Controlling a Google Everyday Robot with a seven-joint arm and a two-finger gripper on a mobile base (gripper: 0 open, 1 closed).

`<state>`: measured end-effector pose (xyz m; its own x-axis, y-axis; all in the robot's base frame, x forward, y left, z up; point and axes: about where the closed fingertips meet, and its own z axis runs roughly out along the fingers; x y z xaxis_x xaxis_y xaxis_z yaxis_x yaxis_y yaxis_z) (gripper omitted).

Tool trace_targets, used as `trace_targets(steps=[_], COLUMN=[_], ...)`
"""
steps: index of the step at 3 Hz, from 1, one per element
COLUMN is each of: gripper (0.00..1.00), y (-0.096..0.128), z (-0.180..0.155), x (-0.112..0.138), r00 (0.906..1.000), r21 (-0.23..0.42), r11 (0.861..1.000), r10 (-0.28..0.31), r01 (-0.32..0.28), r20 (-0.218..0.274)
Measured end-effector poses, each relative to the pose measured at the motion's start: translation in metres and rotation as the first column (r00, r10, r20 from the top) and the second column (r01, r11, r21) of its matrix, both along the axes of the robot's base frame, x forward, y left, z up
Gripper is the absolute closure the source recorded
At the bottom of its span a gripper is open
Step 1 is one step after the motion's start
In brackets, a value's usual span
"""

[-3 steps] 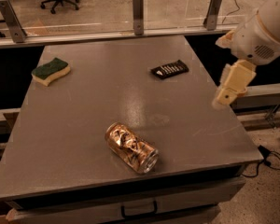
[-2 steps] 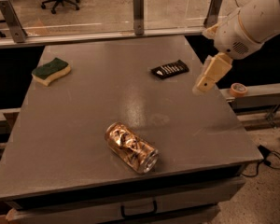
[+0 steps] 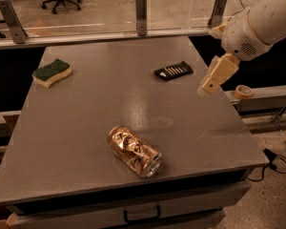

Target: Move rxbar chocolate near sponge

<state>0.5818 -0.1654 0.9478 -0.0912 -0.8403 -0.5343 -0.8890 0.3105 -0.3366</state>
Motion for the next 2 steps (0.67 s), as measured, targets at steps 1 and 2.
trace_targets(steps=[1,2], gripper=[0.0,0.0], y=[0.002,0.01], z=[-0.015,-0.033], x=[0.015,0.045], r00=[0.9994,0.9978], r21=[0.087,0.19], r11=[0.996,0.98], r10=[-0.033,-0.066], r01=[0.032,0.064], r20=[0.006,0.007])
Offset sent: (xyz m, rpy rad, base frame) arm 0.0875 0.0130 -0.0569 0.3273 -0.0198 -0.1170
